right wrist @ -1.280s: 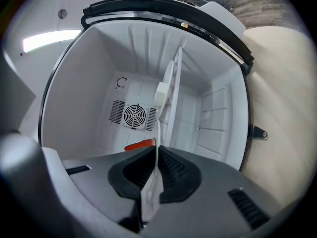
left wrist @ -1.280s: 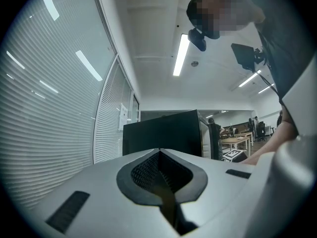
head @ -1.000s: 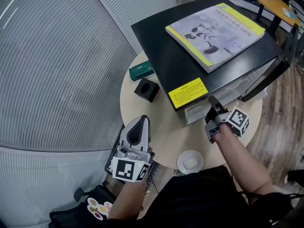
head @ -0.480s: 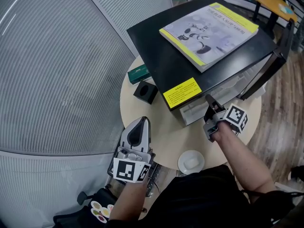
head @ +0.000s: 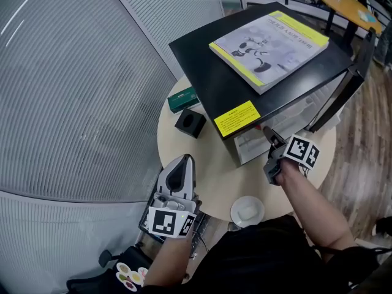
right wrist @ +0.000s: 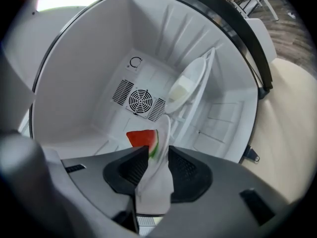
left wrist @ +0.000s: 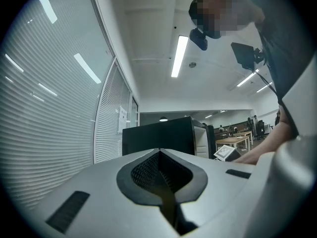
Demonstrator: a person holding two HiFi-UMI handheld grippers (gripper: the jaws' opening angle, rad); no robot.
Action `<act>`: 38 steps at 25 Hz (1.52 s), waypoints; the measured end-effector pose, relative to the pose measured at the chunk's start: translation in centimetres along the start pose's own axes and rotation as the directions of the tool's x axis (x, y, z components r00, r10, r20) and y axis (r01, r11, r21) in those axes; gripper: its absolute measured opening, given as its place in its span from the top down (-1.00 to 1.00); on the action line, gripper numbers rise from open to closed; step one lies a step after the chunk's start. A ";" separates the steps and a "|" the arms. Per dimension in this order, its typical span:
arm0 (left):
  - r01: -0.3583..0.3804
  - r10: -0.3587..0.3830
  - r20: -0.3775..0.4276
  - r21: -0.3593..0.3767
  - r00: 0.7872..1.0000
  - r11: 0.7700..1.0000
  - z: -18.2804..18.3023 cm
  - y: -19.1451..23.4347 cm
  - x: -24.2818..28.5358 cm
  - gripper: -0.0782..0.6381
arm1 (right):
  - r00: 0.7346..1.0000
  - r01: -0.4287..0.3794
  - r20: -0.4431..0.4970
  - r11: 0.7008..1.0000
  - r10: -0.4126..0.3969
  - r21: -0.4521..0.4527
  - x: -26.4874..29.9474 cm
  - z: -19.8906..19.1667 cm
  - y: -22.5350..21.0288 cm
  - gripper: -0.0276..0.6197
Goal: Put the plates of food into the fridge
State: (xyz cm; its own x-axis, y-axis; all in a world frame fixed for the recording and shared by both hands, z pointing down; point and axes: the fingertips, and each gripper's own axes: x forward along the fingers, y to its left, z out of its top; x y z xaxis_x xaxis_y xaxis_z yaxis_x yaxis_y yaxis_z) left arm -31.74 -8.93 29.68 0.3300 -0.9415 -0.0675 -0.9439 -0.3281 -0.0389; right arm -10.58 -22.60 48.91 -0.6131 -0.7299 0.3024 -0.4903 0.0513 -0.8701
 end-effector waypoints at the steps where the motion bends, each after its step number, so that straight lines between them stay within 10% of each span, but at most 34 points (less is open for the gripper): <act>1: -0.001 0.001 0.003 0.000 1.000 1.000 0.1 0.0 -0.2 0.78 | 1.000 0.006 -0.001 1.000 -0.006 0.001 -0.2 -0.1 -0.2 0.59; 13: 0.014 -0.014 0.038 0.001 0.999 1.000 1.3 -0.9 -2.3 0.78 | 0.997 -0.014 0.067 0.976 0.029 -0.216 -4.0 0.1 1.9 0.59; 21: 0.030 -0.030 0.054 0.000 0.998 1.000 1.8 -1.6 -5.3 0.78 | 0.990 0.038 0.131 0.790 0.054 -0.611 -8.1 -0.8 4.2 0.59; 28: 0.046 -0.047 0.054 0.013 0.997 0.999 2.1 -2.5 -8.1 0.78 | 0.991 0.077 0.131 0.642 0.037 -0.763 -11.2 -3.2 5.0 0.59; 33: 0.073 -0.073 0.029 0.022 0.997 0.997 1.5 -3.3 -9.7 0.78 | 0.993 0.079 0.117 0.595 0.026 -0.800 -12.7 -5.7 4.9 0.59; 38: 0.102 -0.102 0.009 0.031 0.995 0.994 1.1 -3.9 -11.6 0.78 | 0.995 0.079 0.095 0.611 -0.005 -0.788 -14.6 -8.9 3.8 0.59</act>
State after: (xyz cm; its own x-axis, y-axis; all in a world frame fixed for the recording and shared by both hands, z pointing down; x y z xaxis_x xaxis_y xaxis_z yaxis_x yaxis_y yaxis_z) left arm -31.88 3.32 29.52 0.4246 -0.9025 -0.0724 -0.9046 -0.4195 -0.0759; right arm -9.02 -5.69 44.67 -0.5486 -0.7918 0.2683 -0.8358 0.5111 -0.2007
